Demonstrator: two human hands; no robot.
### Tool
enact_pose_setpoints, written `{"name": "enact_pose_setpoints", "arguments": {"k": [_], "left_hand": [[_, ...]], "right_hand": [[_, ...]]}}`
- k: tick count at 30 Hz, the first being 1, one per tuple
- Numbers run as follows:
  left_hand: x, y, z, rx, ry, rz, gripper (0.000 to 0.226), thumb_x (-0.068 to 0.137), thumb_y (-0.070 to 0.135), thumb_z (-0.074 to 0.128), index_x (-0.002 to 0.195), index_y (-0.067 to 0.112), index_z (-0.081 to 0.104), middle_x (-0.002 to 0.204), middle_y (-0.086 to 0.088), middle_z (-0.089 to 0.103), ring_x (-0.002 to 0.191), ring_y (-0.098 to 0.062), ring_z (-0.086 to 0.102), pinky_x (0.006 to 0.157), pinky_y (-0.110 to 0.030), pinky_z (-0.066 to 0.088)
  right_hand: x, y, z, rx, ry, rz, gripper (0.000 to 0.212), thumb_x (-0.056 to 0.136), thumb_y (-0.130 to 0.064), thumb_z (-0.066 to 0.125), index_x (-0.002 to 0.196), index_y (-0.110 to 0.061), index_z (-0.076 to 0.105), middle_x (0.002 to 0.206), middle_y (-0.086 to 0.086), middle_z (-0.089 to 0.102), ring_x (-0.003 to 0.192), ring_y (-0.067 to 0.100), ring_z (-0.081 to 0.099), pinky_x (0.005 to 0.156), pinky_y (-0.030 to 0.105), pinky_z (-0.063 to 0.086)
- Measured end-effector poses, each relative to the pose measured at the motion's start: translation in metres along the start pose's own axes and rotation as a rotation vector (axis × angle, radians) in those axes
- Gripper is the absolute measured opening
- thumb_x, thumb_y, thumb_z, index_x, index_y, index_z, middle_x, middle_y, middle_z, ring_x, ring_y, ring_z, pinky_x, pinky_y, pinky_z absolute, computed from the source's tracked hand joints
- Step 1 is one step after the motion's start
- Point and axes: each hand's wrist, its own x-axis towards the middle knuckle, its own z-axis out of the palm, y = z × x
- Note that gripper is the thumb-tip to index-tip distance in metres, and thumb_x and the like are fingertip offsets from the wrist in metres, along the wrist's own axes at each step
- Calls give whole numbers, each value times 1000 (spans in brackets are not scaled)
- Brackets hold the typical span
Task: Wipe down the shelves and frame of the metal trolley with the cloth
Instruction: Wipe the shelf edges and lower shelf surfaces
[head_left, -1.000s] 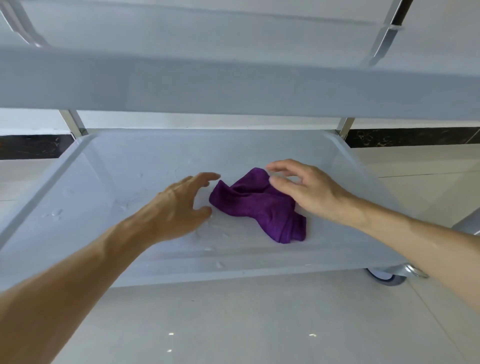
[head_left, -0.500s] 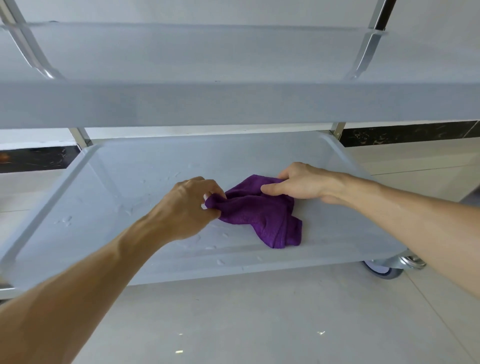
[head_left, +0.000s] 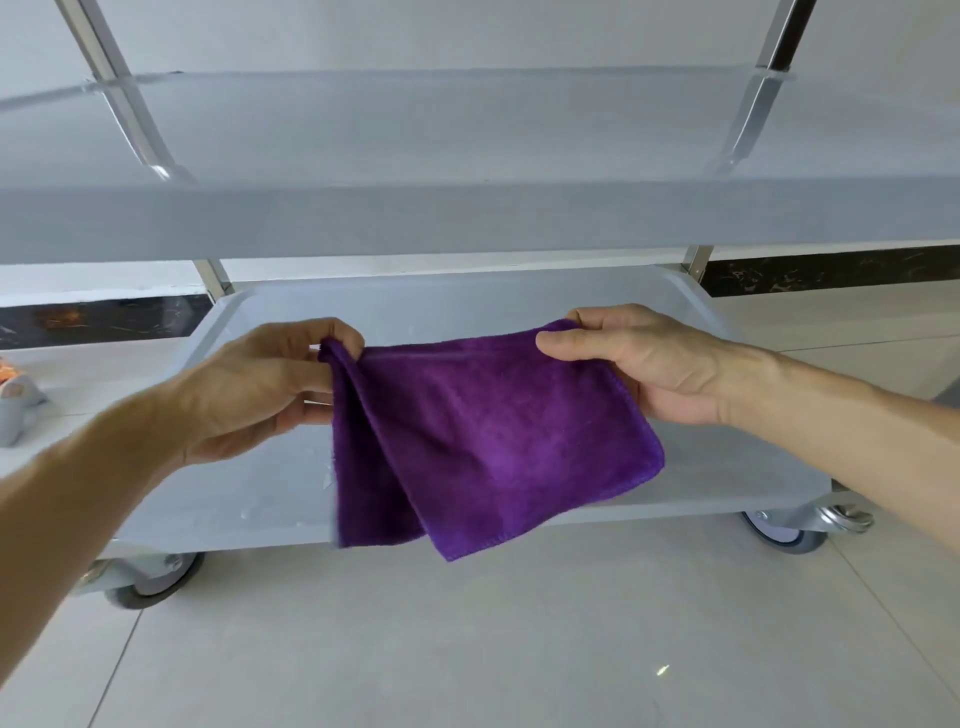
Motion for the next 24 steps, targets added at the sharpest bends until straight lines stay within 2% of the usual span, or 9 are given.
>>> {"name": "enact_pose_setpoints", "arguments": {"k": [2, 5, 8, 10, 12, 15, 18, 21, 24], "left_hand": [[8, -4, 2, 118, 134, -72, 45, 86, -19, 46, 74, 18, 68, 77, -7, 63, 63, -14, 62, 61, -21, 55], [26, -17, 13, 323, 406, -163, 45, 85, -18, 40, 88, 16, 69, 103, -10, 68, 81, -19, 62, 69, -28, 52], [35, -26, 33, 842, 542, -28, 39, 86, -6, 45, 99, 26, 64, 122, -1, 57, 101, -20, 54, 82, -28, 41], [38, -32, 51, 996, 466, 173, 32, 90, 3, 50, 107, 26, 65, 127, -1, 55, 108, -23, 56, 93, -32, 43], [43, -41, 73, 1093, 372, 278, 27, 96, 23, 52, 120, 27, 63, 138, 2, 52, 121, -23, 52, 106, -39, 39], [49, -63, 106, 1250, 209, 122, 56, 95, 61, 33, 147, 38, 36, 162, 8, 22, 148, -23, 21, 120, -50, 14], [49, -85, 124, 1377, 138, 53, 73, 89, 76, 9, 154, 43, 12, 167, 7, -2, 152, -29, -4, 118, -63, -3], [40, -89, 119, 1440, 100, 122, 81, 82, 81, -3, 154, 45, 7, 166, 7, -4, 152, -30, -6, 118, -64, -2], [20, -90, 95, 1496, 0, 273, 75, 87, 82, 5, 153, 49, 11, 166, 10, 3, 153, -27, 2, 120, -62, 7]], "right_hand": [[1, 6, 5, -149, 95, 51, 19, 81, -29, 79, 92, -17, 69, 83, 3, 73, 72, 14, 69, 63, 28, 57], [2, 22, 8, -550, 210, 107, 16, 89, -27, 72, 98, -15, 68, 92, 4, 75, 75, 14, 70, 70, 34, 60], [4, 34, 5, -873, 356, 40, 13, 92, -31, 63, 101, -23, 67, 97, -10, 68, 95, 12, 67, 81, 28, 54], [7, 42, 4, -939, 427, -19, 18, 96, -26, 55, 111, -23, 65, 107, -11, 65, 106, 14, 63, 83, 23, 46], [11, 52, 5, -954, 469, -72, 27, 100, -19, 48, 123, -18, 61, 125, -2, 62, 116, 17, 59, 91, 23, 42], [15, 73, 9, -1089, 507, -155, 34, 102, -15, 43, 134, -13, 56, 140, 2, 55, 129, 22, 50, 108, 33, 36], [15, 93, 6, -1335, 545, -187, 39, 105, -21, 38, 142, -18, 51, 150, -2, 46, 142, 17, 36, 115, 35, 24], [16, 99, 0, -1386, 534, -165, 43, 105, -25, 35, 147, -24, 45, 156, -3, 39, 146, 15, 30, 115, 37, 22], [17, 99, -4, -1389, 504, -157, 44, 106, -26, 35, 148, -26, 42, 158, -3, 36, 147, 15, 29, 116, 39, 22]]}}
